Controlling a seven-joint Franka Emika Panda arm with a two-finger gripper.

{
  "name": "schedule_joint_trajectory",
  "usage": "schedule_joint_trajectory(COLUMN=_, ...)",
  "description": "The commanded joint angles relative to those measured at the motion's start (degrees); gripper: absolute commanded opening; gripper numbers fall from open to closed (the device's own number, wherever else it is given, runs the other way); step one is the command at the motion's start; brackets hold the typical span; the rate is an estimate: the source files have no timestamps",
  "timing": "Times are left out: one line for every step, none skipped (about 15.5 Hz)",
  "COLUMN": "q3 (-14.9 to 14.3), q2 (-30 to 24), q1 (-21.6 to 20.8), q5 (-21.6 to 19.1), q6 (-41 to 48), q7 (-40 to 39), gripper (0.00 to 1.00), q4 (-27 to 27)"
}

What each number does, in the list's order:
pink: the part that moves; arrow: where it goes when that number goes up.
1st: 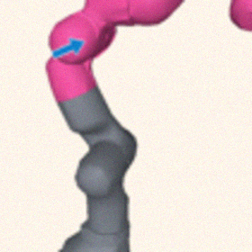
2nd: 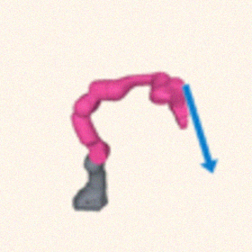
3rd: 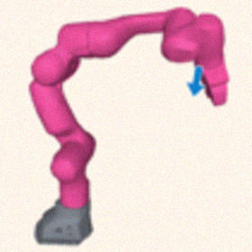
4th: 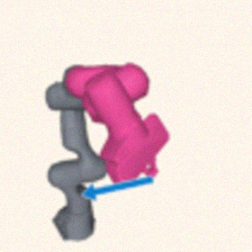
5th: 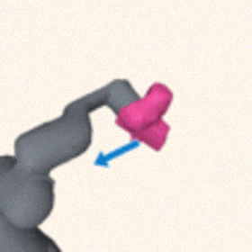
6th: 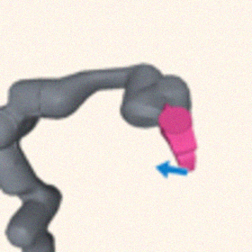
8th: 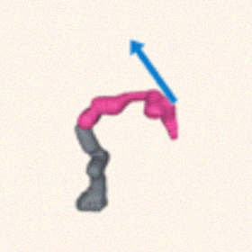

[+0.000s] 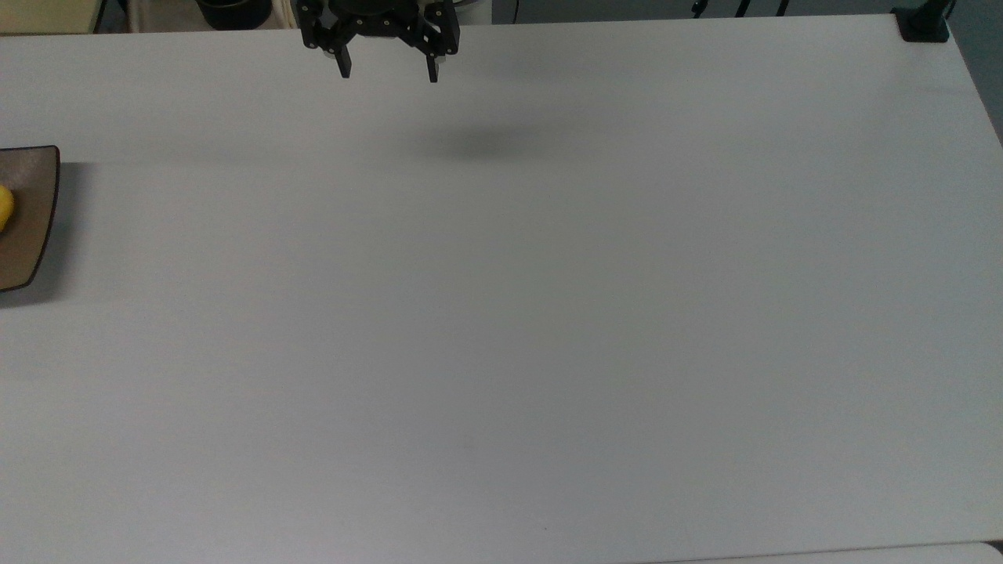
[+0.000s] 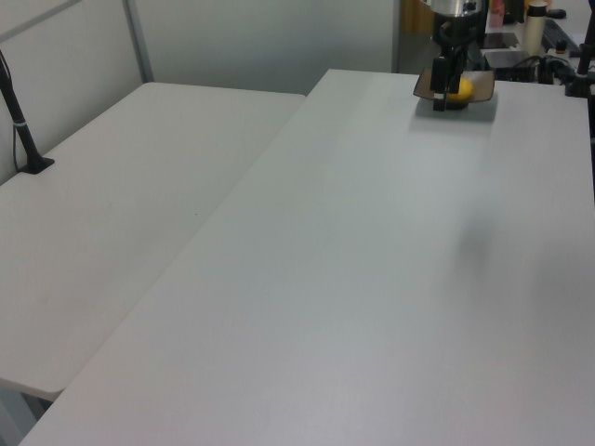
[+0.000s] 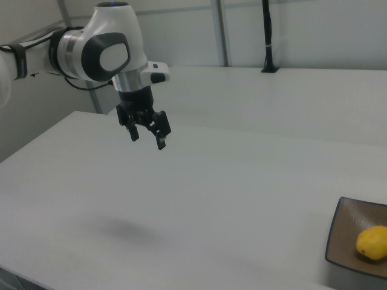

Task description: Put potatoes on a ceramic plate

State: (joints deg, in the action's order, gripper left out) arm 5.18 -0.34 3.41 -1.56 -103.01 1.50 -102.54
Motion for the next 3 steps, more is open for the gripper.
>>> schedule_joint_trajectory(q3=-0.52, q2=0.07, q1=-0.59, q5=1.56, q6=-1.84, q7=-0.88, gripper=1.0, q4=-0.29)
schedule_joint_trajectory(q3=-0.52, q2=0.07, q1=-0.68, q5=1.56, q6=-1.84, q7=-0.88, gripper=1.0, q4=-0.29)
schedule_joint_trajectory(q3=-0.52, q2=0.07, q1=-0.68, q5=1.56, q6=-1.84, q7=-0.88, gripper=1.0, q4=-0.29)
